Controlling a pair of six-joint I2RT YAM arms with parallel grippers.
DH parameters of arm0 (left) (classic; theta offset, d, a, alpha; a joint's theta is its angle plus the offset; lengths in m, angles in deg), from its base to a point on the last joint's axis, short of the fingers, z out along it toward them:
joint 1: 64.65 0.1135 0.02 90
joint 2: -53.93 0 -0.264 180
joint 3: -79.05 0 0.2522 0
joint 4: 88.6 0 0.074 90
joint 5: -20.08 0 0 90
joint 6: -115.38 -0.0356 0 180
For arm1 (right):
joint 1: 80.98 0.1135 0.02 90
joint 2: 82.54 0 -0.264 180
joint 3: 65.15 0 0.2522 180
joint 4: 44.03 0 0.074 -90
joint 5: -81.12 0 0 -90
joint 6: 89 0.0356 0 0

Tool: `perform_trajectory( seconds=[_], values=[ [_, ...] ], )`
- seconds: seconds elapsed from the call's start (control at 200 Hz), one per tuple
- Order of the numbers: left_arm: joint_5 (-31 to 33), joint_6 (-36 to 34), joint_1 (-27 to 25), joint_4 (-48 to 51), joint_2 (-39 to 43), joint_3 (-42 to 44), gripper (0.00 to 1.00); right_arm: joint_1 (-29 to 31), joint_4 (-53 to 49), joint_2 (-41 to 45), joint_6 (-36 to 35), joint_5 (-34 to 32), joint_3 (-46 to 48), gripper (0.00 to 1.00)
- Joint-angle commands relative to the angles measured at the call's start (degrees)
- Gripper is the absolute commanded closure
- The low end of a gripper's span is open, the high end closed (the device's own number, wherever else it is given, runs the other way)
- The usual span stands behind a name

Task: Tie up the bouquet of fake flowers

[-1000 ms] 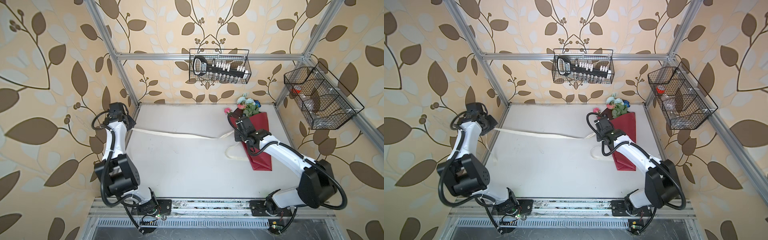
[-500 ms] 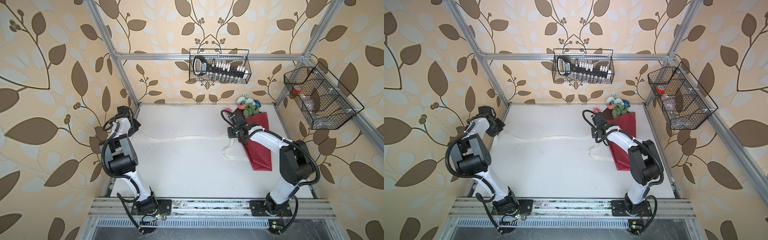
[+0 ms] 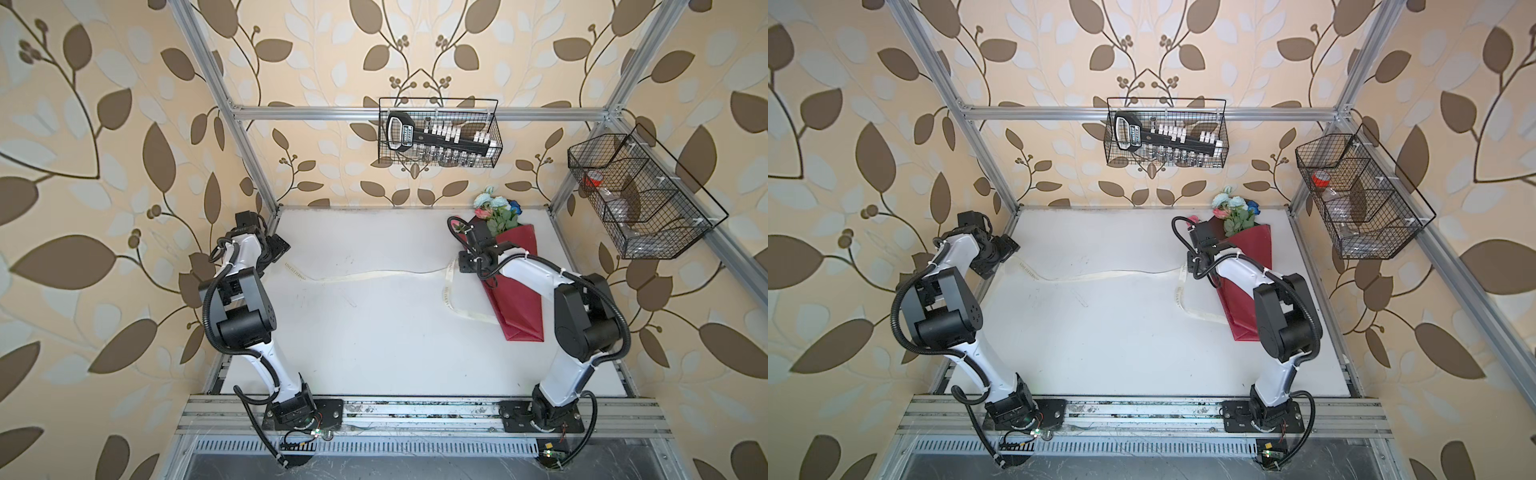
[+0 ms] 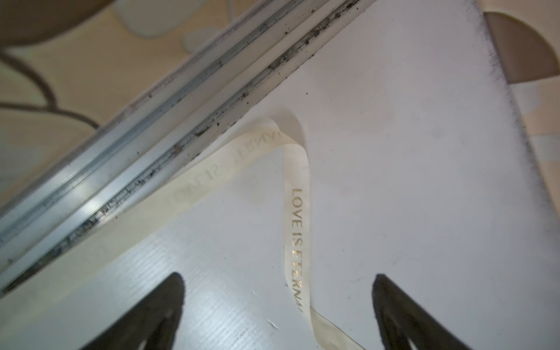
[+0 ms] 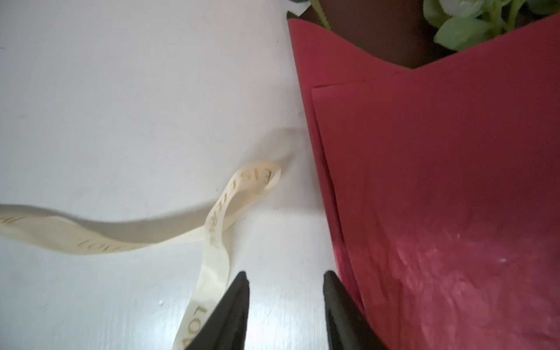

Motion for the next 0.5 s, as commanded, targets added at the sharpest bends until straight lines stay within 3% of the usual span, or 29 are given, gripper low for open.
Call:
perform_trajectory(
  seconds=[0.0,0.2,0.36,0.495],
  values=[
    [-4.5,2.5,-2.9,-0.2,9.2,5.3,0.01,2.1,3.1,6.2,3.8,7.2,7.0,0.58],
    [-8.8,6.8,-10.0,-6.2,19.4,16.5,0.01,9.9,7.5,9.4,6.1,9.0,14.5,0.57],
    [-13.1,9.3,-16.3,-11.2,23.9,20.8,0.01,10.3,8.1,4.8,6.7,6.0,14.7,0.61],
    [-14.3,9.3,-17.5,-10.8,24.3,20.9,0.01,10.3,7.1,2.3,7.9,4.0,15.5,0.63]
  ],
)
